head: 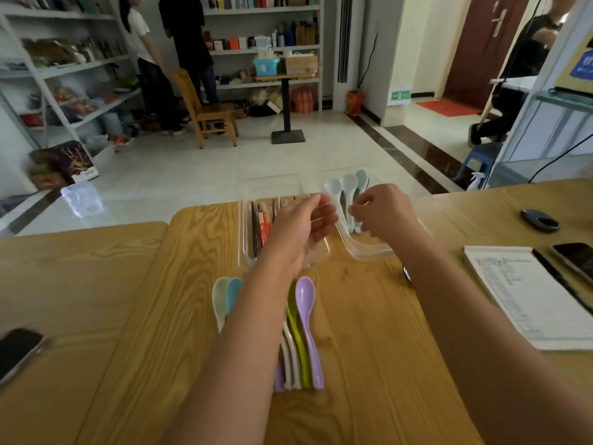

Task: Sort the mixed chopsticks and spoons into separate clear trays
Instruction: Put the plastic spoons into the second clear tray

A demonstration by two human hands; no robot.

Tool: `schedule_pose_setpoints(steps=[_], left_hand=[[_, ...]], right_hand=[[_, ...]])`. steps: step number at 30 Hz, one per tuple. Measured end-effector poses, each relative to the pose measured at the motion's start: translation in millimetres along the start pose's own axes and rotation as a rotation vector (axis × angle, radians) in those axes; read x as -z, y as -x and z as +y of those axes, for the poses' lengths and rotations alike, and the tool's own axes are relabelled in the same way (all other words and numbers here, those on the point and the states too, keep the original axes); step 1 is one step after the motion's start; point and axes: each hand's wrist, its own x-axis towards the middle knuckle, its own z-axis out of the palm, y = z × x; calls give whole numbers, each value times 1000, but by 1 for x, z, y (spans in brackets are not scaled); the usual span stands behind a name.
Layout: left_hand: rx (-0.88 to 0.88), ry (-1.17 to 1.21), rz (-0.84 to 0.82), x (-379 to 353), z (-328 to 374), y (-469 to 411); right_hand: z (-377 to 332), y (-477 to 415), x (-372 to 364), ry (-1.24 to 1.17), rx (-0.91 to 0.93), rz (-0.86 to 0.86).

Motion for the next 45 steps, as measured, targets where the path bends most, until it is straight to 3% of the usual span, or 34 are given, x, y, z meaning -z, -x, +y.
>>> schedule_pose_setpoints(steps=[4, 10, 23, 35, 45], left_hand=[[11, 84, 101, 42, -30, 63], [128, 96, 211, 72, -80, 118], [114, 100, 222, 76, -74, 130], [128, 47, 202, 71, -77, 130], [149, -9, 117, 33, -74, 100]], right_hand=[[2, 86, -32, -180, -55, -164], [17, 140, -79, -72, -151, -328], [6, 144, -95, 226, -191, -323], [8, 152, -75, 365, -101, -280], [27, 128, -47, 542, -48, -463]])
